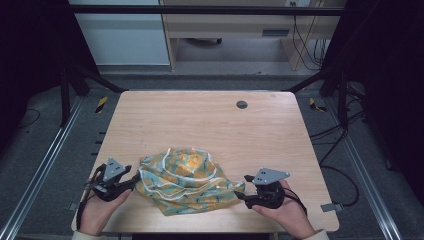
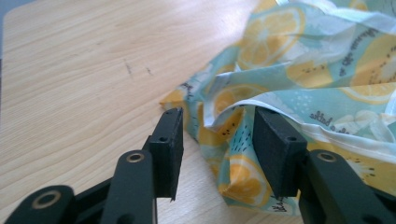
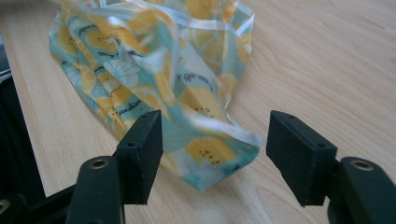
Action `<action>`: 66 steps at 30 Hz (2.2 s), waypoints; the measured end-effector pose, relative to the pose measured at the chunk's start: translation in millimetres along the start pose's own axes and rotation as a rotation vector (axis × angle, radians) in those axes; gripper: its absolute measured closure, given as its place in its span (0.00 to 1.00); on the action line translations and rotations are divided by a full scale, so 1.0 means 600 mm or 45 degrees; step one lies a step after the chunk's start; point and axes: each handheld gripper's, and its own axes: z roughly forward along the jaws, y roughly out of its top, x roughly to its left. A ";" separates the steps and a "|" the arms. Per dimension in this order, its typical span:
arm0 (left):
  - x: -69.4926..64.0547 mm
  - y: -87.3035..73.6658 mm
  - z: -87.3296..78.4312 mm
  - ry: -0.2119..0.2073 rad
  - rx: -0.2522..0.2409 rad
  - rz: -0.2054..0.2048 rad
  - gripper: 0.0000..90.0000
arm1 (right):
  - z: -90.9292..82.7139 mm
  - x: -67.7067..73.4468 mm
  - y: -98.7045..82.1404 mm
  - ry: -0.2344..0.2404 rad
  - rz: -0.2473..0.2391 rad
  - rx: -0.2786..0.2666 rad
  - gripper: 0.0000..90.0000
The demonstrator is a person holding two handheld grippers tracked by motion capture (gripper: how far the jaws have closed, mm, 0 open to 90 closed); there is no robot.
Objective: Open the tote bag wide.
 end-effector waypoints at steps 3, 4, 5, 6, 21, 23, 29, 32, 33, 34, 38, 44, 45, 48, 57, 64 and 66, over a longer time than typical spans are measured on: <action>0.011 0.000 -0.009 -0.006 -0.020 -0.042 0.62 | -0.007 0.000 0.002 0.006 0.002 -0.010 0.36; 0.014 0.000 -0.012 -0.019 -0.029 -0.053 0.63 | -0.010 0.000 0.003 0.010 0.010 -0.021 0.35; 0.016 0.000 -0.017 -0.033 -0.045 -0.059 0.67 | -0.016 -0.002 0.004 0.026 0.026 -0.032 0.34; 0.018 0.001 -0.021 -0.031 -0.065 -0.068 0.67 | -0.016 -0.002 0.004 0.026 0.026 -0.032 0.34; -0.056 0.038 -0.033 -0.216 -0.158 0.032 0.65 | -0.022 0.002 0.073 0.086 -0.038 -0.088 0.53; -0.077 0.040 -0.022 -0.243 -0.133 0.086 0.64 | -0.007 0.011 0.095 0.112 -0.087 -0.070 0.59; -0.125 0.031 0.023 -0.311 -0.017 0.244 0.53 | 0.056 0.043 0.152 0.186 -0.227 -0.015 0.73; -0.132 0.029 0.029 -0.321 0.007 0.281 0.51 | 0.075 0.046 0.158 0.194 -0.239 0.002 0.74; -0.133 0.028 0.031 -0.327 0.013 0.285 0.49 | 0.082 0.046 0.159 0.196 -0.234 0.012 0.74; -0.135 0.026 0.032 -0.337 0.021 0.287 0.49 | 0.087 0.046 0.158 0.202 -0.226 0.016 0.73; -0.141 0.024 0.033 -0.369 0.043 0.312 0.49 | 0.098 0.046 0.151 0.207 -0.221 0.034 0.67; -0.153 0.020 0.037 -0.403 0.080 0.357 0.50 | 0.106 0.043 0.140 0.207 -0.231 0.068 0.52; -0.155 0.019 0.037 -0.408 0.084 0.361 0.50 | 0.107 0.044 0.139 0.202 -0.232 0.076 0.52; -0.156 0.018 0.038 -0.414 0.099 0.373 0.55 | 0.114 0.047 0.131 0.211 -0.247 0.100 0.52; -0.154 0.015 0.037 -0.426 0.158 0.400 0.82 | 0.115 0.056 0.118 0.198 -0.301 0.162 0.91; -0.149 0.018 0.033 -0.433 0.160 0.391 0.94 | 0.087 0.056 0.150 0.203 -0.314 0.129 0.96; -0.148 0.019 0.031 -0.429 0.147 0.389 0.95 | 0.084 0.055 0.156 0.205 -0.313 0.125 0.97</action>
